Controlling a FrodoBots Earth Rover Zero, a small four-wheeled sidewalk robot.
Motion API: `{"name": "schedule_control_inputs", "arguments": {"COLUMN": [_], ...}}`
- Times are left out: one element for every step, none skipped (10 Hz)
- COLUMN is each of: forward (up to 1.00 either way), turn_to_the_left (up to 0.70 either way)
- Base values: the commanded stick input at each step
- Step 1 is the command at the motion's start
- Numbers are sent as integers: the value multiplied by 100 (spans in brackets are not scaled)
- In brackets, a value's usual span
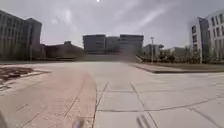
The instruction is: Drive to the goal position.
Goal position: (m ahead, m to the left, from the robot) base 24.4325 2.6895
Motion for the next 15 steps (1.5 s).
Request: {"name": "schedule_control_inputs", "arguments": {"forward": [70,70,70,70,70,70,70,70,70,70,70,70,70,70,70], "turn_to_the_left": [15,27,21,0,0,0,0,0,0,0,0,0,0,0,0]}}
